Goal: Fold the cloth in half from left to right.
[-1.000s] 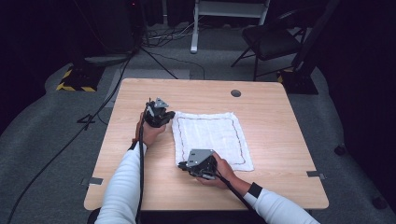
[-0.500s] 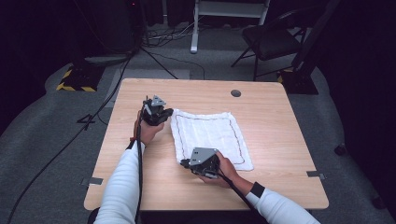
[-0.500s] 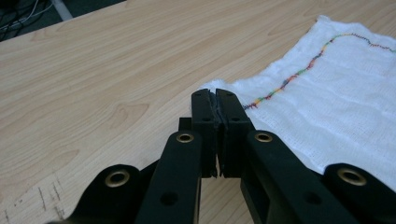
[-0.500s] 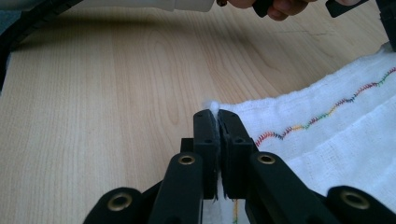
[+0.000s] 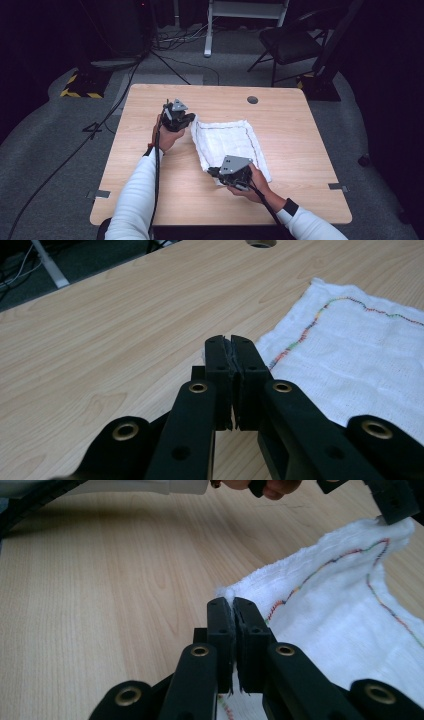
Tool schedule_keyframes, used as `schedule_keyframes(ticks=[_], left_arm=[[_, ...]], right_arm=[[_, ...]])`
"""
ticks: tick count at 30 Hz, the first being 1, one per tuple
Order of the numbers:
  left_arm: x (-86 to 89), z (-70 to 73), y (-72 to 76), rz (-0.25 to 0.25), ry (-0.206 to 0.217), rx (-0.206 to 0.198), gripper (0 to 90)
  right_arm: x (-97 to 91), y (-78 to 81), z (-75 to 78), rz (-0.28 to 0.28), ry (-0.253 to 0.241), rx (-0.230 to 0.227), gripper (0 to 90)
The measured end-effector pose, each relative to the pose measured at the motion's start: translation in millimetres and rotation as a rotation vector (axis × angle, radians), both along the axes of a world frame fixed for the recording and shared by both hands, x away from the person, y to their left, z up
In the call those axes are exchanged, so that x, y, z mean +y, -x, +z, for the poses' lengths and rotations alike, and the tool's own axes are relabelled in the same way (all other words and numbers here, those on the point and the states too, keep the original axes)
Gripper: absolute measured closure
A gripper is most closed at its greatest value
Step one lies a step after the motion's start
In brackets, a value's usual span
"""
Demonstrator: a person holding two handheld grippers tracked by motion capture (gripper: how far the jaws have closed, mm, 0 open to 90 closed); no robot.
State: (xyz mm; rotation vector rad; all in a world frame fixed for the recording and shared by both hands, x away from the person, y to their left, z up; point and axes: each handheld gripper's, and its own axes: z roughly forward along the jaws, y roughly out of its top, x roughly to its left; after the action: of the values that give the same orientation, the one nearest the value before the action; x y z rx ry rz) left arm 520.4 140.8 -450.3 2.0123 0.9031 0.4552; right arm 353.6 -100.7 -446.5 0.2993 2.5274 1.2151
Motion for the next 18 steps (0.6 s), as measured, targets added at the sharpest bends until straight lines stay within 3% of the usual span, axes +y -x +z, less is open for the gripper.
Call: schedule_keyframes(ticks=[3,9,18], left_arm=[[-8.5,2.8,-2.3,-0.004,0.001,-0.008,87.0],[-28.0,11.6,-7.0,-0.027,-0.051,-0.030,86.9],[-62.4,17.3,-15.8,-0.062,-0.066,-0.036,86.9]], right_arm=[[-9.2,-1.1,3.5,-0.021,-0.006,-0.005,87.2],[-31.9,-3.7,14.3,-0.070,-0.032,-0.014,87.2],[-65.3,-1.7,18.2,-0.130,-0.029,-0.018,87.2]])
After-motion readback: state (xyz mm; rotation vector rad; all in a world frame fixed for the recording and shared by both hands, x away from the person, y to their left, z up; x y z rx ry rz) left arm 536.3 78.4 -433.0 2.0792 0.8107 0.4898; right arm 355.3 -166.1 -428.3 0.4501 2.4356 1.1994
